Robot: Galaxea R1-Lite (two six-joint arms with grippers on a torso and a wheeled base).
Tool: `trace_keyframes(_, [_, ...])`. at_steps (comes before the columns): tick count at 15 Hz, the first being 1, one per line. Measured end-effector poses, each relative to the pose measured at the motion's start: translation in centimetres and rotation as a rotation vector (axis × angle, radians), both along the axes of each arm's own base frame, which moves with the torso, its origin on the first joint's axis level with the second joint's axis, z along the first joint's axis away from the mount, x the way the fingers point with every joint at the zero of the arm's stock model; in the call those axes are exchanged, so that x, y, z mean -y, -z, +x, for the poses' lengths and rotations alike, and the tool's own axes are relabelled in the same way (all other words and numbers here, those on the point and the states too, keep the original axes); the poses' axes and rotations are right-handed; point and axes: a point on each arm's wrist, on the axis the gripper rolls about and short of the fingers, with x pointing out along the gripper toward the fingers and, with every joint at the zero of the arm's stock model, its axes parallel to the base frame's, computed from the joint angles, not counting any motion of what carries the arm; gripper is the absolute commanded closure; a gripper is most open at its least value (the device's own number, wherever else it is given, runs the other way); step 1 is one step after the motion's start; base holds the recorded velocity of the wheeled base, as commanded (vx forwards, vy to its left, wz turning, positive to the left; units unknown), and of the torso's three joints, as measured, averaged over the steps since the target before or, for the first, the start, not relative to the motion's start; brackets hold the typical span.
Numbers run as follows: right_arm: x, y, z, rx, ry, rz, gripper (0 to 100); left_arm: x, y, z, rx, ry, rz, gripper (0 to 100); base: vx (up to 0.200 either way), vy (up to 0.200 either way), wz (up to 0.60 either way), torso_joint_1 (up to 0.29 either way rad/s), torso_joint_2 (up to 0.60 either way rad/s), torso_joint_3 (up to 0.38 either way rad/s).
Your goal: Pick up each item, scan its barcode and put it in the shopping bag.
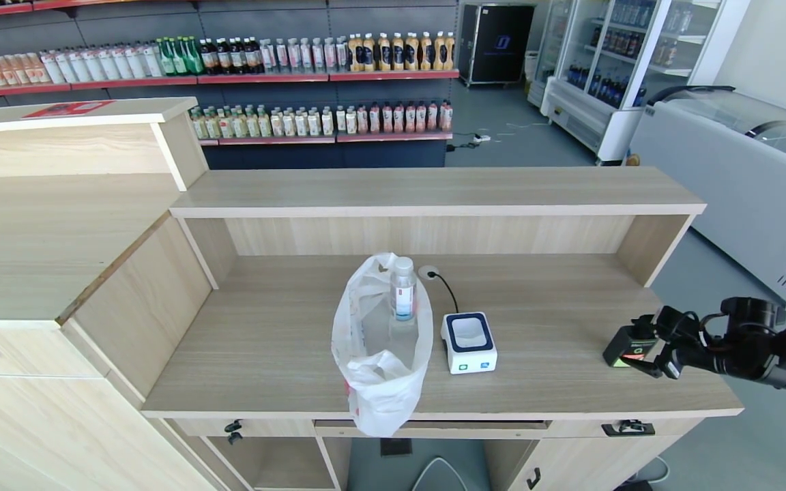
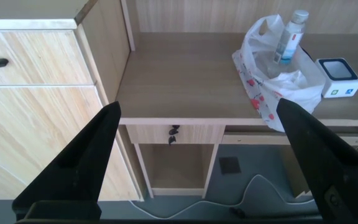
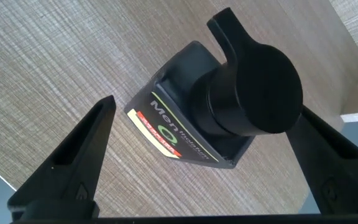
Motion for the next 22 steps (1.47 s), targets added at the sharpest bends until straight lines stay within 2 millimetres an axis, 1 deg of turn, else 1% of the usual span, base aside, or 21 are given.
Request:
trace_keyframes(2, [-0.2,0.2,0.2,0.0,-0.006,0.0,0,0.0,0.0,0.0,0.0,0.0,0.0,0,0.0,0.0,0.0,0.0,0.0,0.0])
trace_keyframes(3, [-0.2,0.3,0.3,-0.001,-0.008,0.001,100,0.0,0.0,0.0,0.0,0.0,0.0,0,0.0,0.0,0.0,0.0,0.0,0.0])
trace_keyframes(7, [-0.9,0.9,0.5,-0.016,-0.025,0.008,100,0.0,0.0,0.0,0.0,0.0,0.0,0,0.0,0.0,0.0,0.0,0.0,0.0])
trace_keyframes(10, [-1.0,0.9,0.6,-0.007,-0.027,0.001,100,0.0,0.0,0.0,0.0,0.0,0.0,0,0.0,0.0,0.0,0.0,0.0,0.0])
trace_keyframes(11, [-1.0,0.5,0.8,0.02,-0.03,-0.011,100,0.0,0.0,0.0,0.0,0.0,0.0,0,0.0,0.0,0.0,0.0,0.0,0.0])
trace_keyframes(12, [-0.9,-0.4,1.0,0.075,-0.029,-0.037,100,0.0,0.0,0.0,0.0,0.0,0.0,0,0.0,0.0,0.0,0.0,0.0,0.0])
trace_keyframes(14, [-1.0,-2.5,0.7,0.154,-0.028,-0.073,100,0.0,0.0,0.0,0.0,0.001,0.0,0,0.0,0.0,0.0,0.0,0.0,0.0])
trace_keyframes(15, [-1.1,-4.2,0.2,0.2,-0.028,-0.093,100,0.0,0.0,0.0,0.0,0.0,0.0,0,0.0,0.0,0.0,0.0,0.0,0.0])
trace_keyframes(16, [-1.3,-6.1,-1.0,0.236,-0.021,-0.11,100,0.0,0.0,0.0,0.0,0.0,0.0,0,0.0,0.0,0.0,0.0,0.0,0.0])
trace_keyframes(17, [-1.6,-7.8,-2.6,0.26,-0.016,-0.121,100,0.0,0.0,0.0,0.0,0.001,0.0,0,0.0,0.0,0.0,0.0,0.0,0.0])
trace_keyframes(18, [-2.2,-9.5,-4.6,0.291,-0.014,-0.138,100,0.0,0.0,0.0,0.0,0.0,0.0,0,0.0,0.0,0.0,0.0,0.0,0.0])
trace_keyframes(20, [-3.6,-13.0,-8.5,0.386,-0.033,-0.22,100,0.0,0.0,0.0,0.0,0.0,0.0,0,0.0,0.0,0.0,0.0,0.0,0.0])
trace_keyframes(21, [-4.6,-15.0,-10.2,0.453,-0.075,-0.282,100,0.0,0.0,0.0,0.0,0.0,0.0,0,0.0,0.0,0.0,0.0,0.0,0.0])
trace_keyframes(22, [-6.0,-17.4,-11.7,0.557,-0.153,-0.374,100,0.0,0.0,0.0,0.0,0.0,0.0,0,0.0,0.0,0.0,0.0,0.0,0.0])
